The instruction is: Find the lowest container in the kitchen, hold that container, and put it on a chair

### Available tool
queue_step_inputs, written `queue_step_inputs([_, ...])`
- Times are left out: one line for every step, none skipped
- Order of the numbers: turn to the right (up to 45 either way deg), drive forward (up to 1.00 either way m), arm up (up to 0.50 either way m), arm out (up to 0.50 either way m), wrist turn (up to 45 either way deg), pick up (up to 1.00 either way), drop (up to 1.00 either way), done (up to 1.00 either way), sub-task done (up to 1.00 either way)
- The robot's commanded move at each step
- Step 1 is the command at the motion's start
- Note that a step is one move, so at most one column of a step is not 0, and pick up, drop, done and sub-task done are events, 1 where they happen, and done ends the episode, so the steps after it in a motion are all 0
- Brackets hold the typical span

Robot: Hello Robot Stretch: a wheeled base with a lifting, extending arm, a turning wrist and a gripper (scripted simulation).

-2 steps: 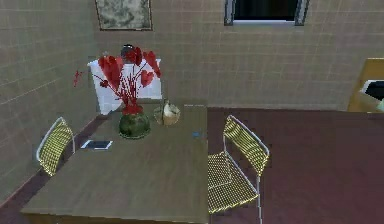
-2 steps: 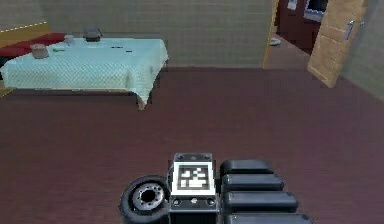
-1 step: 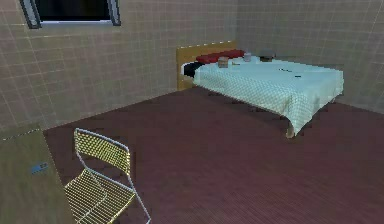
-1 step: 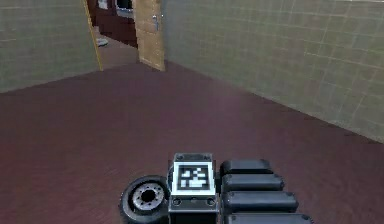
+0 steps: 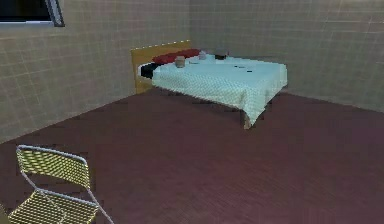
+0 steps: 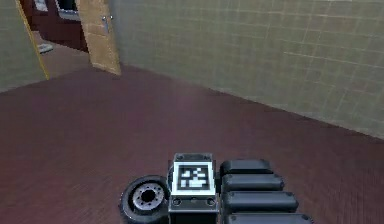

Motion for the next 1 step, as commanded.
queue_step_inputs([-45.0, 0.0, 0.0, 0.0, 0.0, 0.0, 0.0, 0.0, 0.0])
